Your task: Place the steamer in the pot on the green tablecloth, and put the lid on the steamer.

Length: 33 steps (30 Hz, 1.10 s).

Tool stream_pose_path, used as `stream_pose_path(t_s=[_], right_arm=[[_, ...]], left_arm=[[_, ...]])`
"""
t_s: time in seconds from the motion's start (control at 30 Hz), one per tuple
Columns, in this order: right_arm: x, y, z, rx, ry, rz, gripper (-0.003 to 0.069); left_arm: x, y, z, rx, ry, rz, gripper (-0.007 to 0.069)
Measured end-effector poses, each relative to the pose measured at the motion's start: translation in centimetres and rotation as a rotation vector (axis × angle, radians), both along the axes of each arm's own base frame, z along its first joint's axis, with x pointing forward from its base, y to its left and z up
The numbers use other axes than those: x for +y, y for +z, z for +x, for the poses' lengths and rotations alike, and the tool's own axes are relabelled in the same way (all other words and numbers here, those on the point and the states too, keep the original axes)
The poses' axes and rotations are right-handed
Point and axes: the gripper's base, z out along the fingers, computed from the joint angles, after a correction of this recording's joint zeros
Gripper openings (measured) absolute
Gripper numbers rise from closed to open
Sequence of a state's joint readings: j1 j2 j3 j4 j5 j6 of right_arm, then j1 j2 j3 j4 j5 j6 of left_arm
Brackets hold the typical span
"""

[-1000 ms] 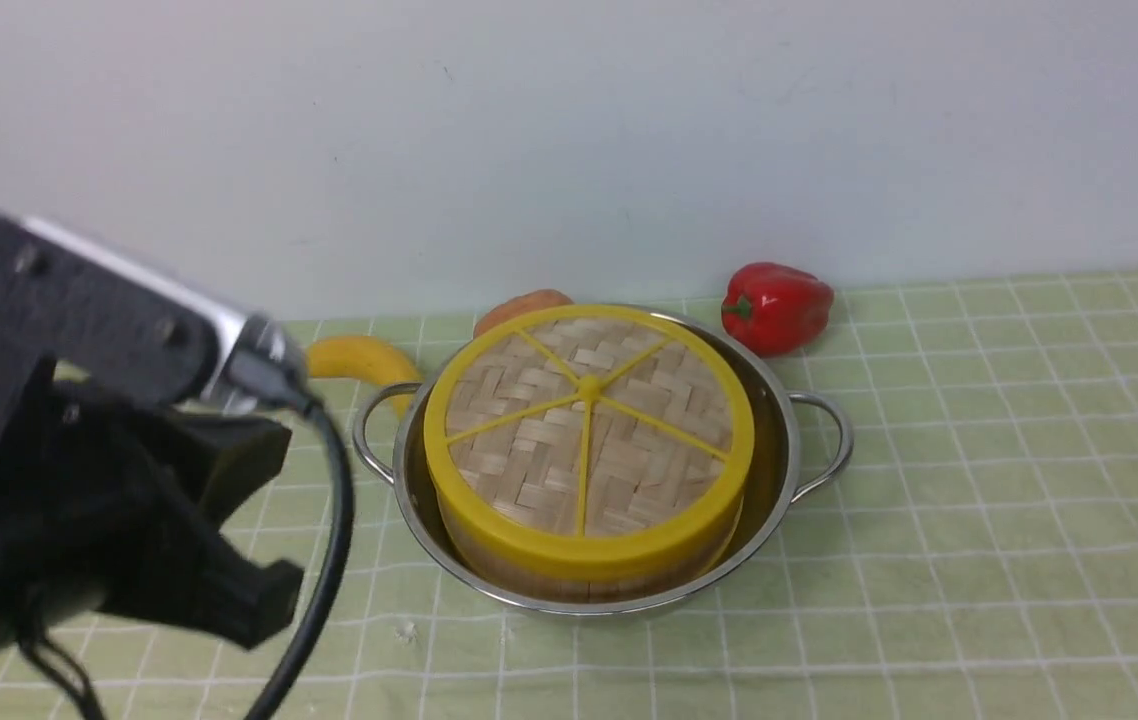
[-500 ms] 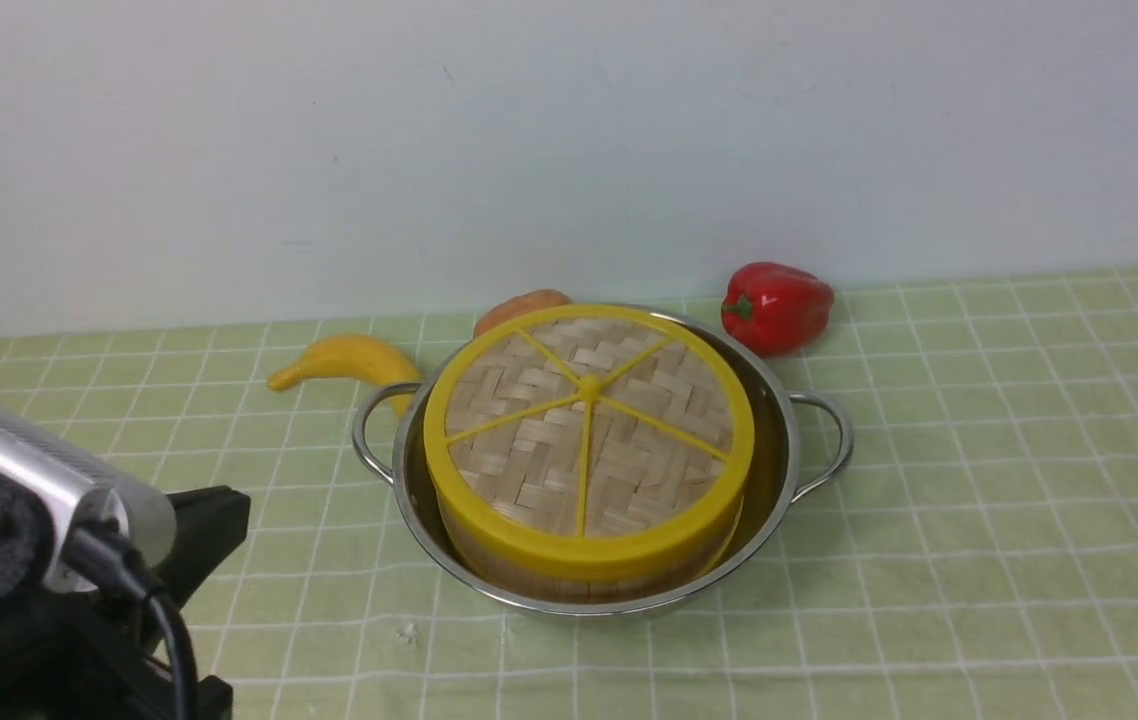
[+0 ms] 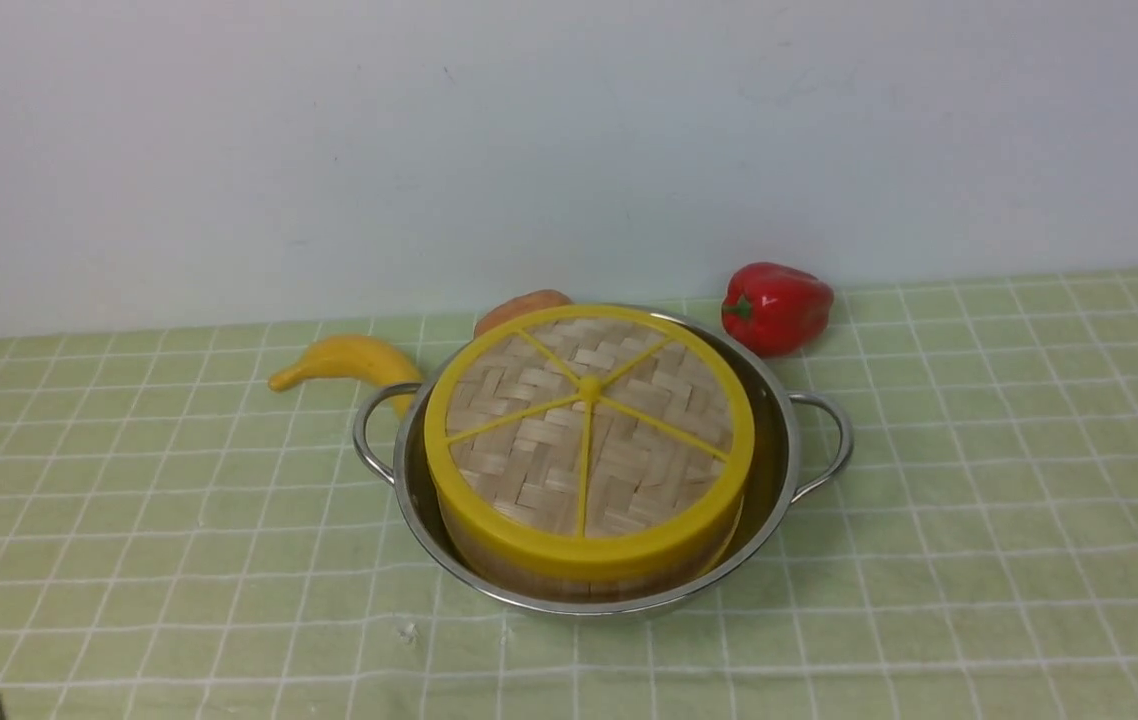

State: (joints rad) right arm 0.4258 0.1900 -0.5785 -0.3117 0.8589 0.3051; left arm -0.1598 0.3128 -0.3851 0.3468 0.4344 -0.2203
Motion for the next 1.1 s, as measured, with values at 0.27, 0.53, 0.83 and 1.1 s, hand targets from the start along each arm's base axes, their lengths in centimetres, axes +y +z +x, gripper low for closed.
stream_pose_path(t_s=[0.27, 0.53, 0.83, 1.1], right_arm=[[0.0, 0.0, 0.0, -0.002, 0.001, 0.000, 0.0078], [0.1, 0.0, 0.0, 0.003, 0.008, 0.013, 0.0102], [0.5, -0.1, -0.1, 0.026, 0.036, 0.064, 0.0129], [0.5, -0.1, -0.1, 0.030, 0.042, 0.074, 0.0156]], left_arm=[[1.6, -7.1, -2.9, -0.053, 0.255, -0.016, 0.0043], [1.6, -9.7, -2.5, 0.006, 0.252, -0.013, 0.0059], [1.6, -9.7, -2.5, 0.006, 0.252, -0.014, 0.0076], [1.6, -9.7, -2.5, 0.006, 0.252, -0.014, 0.0085]])
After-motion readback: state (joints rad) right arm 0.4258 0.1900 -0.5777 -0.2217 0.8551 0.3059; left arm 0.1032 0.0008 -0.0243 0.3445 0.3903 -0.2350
